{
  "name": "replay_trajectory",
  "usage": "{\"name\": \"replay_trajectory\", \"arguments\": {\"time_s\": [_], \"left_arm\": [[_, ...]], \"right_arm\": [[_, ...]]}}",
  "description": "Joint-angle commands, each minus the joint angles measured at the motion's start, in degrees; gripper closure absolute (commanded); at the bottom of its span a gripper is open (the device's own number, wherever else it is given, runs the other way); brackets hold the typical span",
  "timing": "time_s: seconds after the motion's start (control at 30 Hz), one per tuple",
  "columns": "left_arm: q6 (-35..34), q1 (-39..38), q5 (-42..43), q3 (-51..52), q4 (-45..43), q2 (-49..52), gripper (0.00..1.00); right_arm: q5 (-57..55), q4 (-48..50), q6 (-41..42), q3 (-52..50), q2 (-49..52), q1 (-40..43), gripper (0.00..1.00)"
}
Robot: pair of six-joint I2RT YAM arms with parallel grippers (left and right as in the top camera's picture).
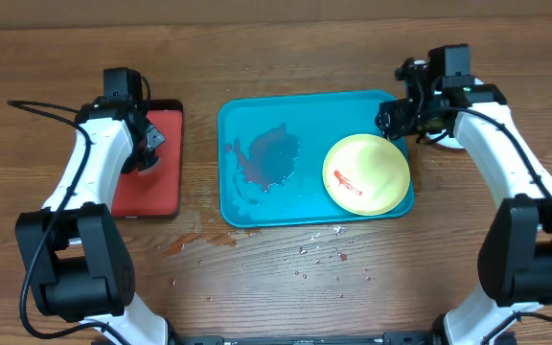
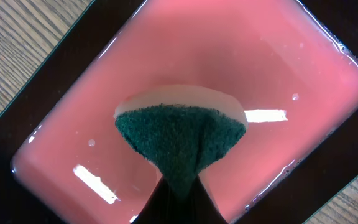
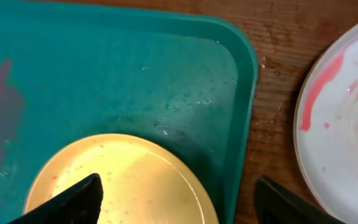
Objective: Clean dirty plates on tray and stack at the side
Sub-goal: 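Move the right gripper to the yellow plate and grasp its rim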
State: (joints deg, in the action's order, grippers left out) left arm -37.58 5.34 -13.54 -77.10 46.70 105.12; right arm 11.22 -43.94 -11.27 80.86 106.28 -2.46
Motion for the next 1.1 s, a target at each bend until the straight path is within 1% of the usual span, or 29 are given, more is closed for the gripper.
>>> {"name": "replay_trajectory", "arguments": {"time_s": [0.0, 0.03, 0.17, 0.27, 0.33, 0.57, 0.7, 0.77, 0.83, 0.87, 0.93, 1.03, 1.07], "left_arm": [[-0.52, -0.15, 0.07, 0.17, -0.20, 0.55, 0.96], [-0.52, -0.15, 0.07, 0.17, -0.20, 0.55, 0.96], [-0.55, -0.15, 0.07, 0.17, -0.44, 0.55, 0.96], [-0.57, -0.15, 0.07, 0.17, -0.70, 0.55, 0.96], [-0.55, -0.15, 0.07, 0.17, -0.83, 0.55, 0.96], [-0.55, -0.15, 0.09, 0.17, -0.48, 0.55, 0.96], [-0.55, -0.15, 0.07, 0.17, -0.50, 0.55, 0.96], [-0.55, -0.15, 0.07, 0.17, -0.50, 0.55, 0.96], [-0.55, -0.15, 0.07, 0.17, -0.52, 0.55, 0.96], [-0.55, -0.15, 0.09, 0.17, -0.55, 0.55, 0.96], [-0.57, -0.15, 0.09, 0.17, -0.57, 0.55, 0.96], [-0.57, -0.15, 0.09, 0.17, -0.63, 0.55, 0.96], [-0.57, -0.15, 0.09, 0.17, -0.68, 0.55, 0.96]], "right_arm": [[-2.03, 0.28, -8.70, 0.13, 2.19, -0.11, 0.26], [-1.70, 0.04, -9.81, 0.13, 2.60, -0.11, 0.26], [4.96, -4.68, -19.12, 0.13, 4.70, -0.11, 0.25], [5.38, -5.95, -20.28, 0.13, 6.05, -0.11, 0.26], [5.38, -5.90, -20.31, 0.13, 6.86, -0.11, 0.28], [4.28, -5.27, -20.31, 0.13, 9.60, -0.11, 0.28], [4.33, -5.46, -20.26, 0.13, 9.90, -0.13, 0.31], [4.59, -5.88, -20.02, 0.13, 9.90, -0.28, 0.34], [5.70, -6.34, -19.15, 0.13, 9.90, -0.28, 0.41], [6.12, -6.34, -17.97, 0.13, 9.90, -0.28, 0.47], [7.74, -6.40, -15.58, 0.13, 9.90, -0.79, 0.50], [10.21, -6.32, -10.99, 0.13, 9.90, -2.56, 0.49], [10.32, -6.32, -9.44, 0.13, 9.90, -3.50, 0.44]]}}
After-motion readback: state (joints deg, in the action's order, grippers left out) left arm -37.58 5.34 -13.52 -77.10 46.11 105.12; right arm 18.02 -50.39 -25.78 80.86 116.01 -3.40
